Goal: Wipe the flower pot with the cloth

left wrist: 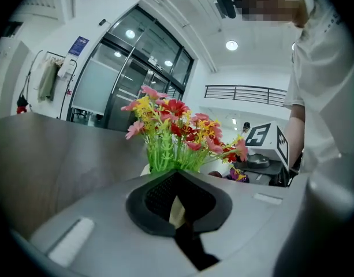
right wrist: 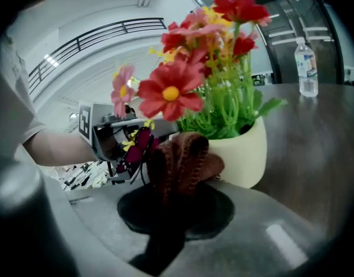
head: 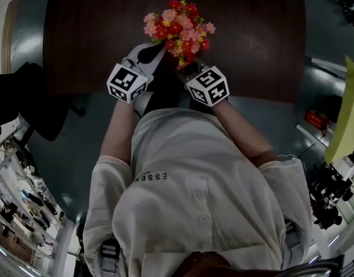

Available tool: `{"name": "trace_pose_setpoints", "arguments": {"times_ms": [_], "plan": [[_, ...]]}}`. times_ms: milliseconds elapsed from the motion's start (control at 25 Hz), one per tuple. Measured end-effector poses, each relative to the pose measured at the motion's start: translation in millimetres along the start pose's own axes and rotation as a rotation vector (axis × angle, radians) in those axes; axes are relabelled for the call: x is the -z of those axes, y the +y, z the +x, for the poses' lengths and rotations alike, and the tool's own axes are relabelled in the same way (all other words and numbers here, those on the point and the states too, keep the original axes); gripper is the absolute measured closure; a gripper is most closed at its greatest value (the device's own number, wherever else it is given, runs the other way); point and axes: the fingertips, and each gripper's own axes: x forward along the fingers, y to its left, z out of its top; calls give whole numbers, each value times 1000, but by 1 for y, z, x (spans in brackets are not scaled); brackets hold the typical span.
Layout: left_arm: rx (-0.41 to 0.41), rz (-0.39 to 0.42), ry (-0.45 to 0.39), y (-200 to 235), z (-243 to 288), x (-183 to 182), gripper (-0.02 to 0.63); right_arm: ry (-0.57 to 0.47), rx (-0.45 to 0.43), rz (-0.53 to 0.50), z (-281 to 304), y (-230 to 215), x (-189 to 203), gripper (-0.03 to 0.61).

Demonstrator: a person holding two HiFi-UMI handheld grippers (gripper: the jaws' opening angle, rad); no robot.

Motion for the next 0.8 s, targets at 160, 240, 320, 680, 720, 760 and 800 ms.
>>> {"name": "trace_pose_setpoints", "arguments": {"times_ms": [160,240,320,680,720,760,800], "plan": [[-32,37,9,2,-2,2,600,28,15,65,-16,-17,7,529],[-49,40,4,1,-1,2,598,35,26,109,-25,-27,10,529],[-61,44,1,1,-1,2,600,33,44,148,-32,-38,11,529],[-77,27,-11,0,0,1,600,17,174,214,-65,-88,10,529],[-91,19,-12,0,0,1,600,19,185,207,-67,-91,7,529],[-109,12,-12,0,0,1,600,18,196,196,-68,-95,4,529],[-129,11,-8,1,0,1,600,11,209,181,-69,-99,-1,529]]}}
